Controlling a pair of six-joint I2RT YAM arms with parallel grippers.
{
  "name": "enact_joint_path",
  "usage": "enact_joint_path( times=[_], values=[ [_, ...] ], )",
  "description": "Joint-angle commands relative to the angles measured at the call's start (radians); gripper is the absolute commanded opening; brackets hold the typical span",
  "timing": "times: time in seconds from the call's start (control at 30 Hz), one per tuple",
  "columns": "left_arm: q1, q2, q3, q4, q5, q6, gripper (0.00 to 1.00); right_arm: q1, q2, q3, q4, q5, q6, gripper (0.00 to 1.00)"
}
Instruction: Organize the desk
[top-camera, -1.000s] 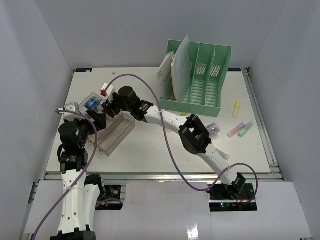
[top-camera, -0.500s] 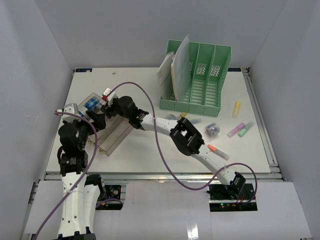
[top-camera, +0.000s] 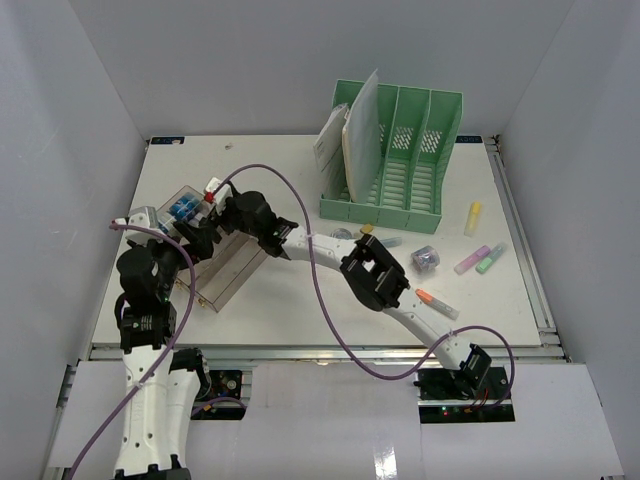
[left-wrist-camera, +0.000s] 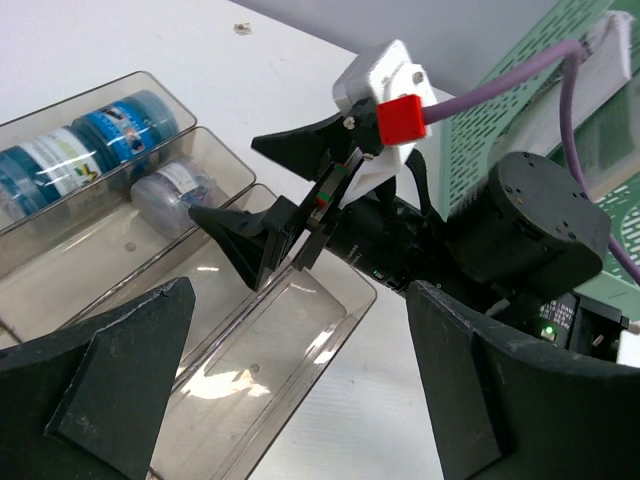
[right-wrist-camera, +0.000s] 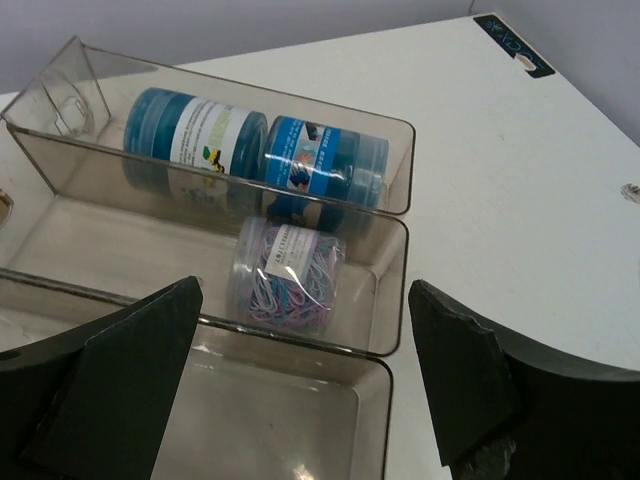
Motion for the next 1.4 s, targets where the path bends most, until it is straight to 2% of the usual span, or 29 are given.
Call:
enact_joint_path(
  times=[0.0, 0.13, 0.23, 0.33, 0.43, 0.6, 0.8, 0.97, 1.1, 1.2, 1.37],
  values=[
    [-0.006, 0.032, -0.004, 0.062, 0.122, -0.031, 0.98, -0.076, -0.205, 0.002, -0.205, -0.217, -0.069, 0.90],
    [-0.005, 0.087, -0.008, 0.085, 0.279, -0.049, 0.98, -0.203, -0.397, -0.108, -0.437, -0.615, -0.146, 0.90],
    [-0.006, 0.132, -0.006, 0.101, 0.440, -0.090, 0.98, -0.281, -0.566, -0.281, -0.639, -0.776, -0.282, 0.90],
    [-0.011, 0.186, 0.006, 0.116, 0.537, -0.167, 0.97, -0.344, -0.748, -0.445, -0.806, -0.799, -0.382, 0.90],
    [-0.084, 0.250, 0.028, 0.120, 0.562, -0.221, 0.96, -0.424, -0.943, -0.638, -0.881, -0.809, -0.454, 0.90],
    [-0.405, 0.389, 0.085, 0.112, 0.332, -0.264, 0.96, -0.608, -1.228, -1.030, -0.898, -0.880, -0.432, 0.90],
    [-0.725, 0.693, 0.287, 0.071, 0.052, -0.265, 0.98, -0.809, -1.528, -1.319, -0.846, -0.887, -0.402, 0.90],
    [-0.827, 0.972, 0.540, -0.045, -0.124, -0.193, 0.98, -1.042, -1.609, -1.424, -0.831, -1.065, -0.394, 0.90],
    [-0.874, 1.158, 0.689, -0.144, -0.293, -0.143, 0.98, -1.142, -1.637, -1.453, -0.834, -1.112, -0.394, 0.90],
    [-0.890, 1.250, 0.783, -0.190, -0.377, -0.112, 0.98, -1.159, -1.657, -1.456, -0.833, -1.122, -0.394, 0.90],
    [-0.900, 1.365, 0.900, -0.241, -0.401, -0.062, 0.98, -1.177, -1.669, -1.458, -0.830, -1.120, -0.394, 0.90]
  ],
)
